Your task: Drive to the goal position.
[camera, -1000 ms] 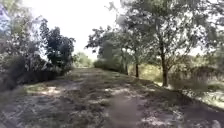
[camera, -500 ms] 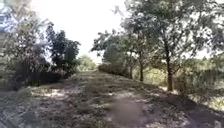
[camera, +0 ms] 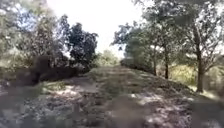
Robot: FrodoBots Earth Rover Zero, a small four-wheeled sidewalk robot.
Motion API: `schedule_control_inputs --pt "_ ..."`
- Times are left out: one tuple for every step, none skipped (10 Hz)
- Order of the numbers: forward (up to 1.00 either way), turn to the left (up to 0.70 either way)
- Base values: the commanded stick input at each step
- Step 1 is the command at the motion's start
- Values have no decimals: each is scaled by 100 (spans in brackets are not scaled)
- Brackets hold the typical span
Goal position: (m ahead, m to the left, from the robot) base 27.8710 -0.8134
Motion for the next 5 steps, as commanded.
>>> schedule_control_inputs --pt "70 0" --pt "70 0" --pt "70 0" --pt "70 0" --pt "70 0"
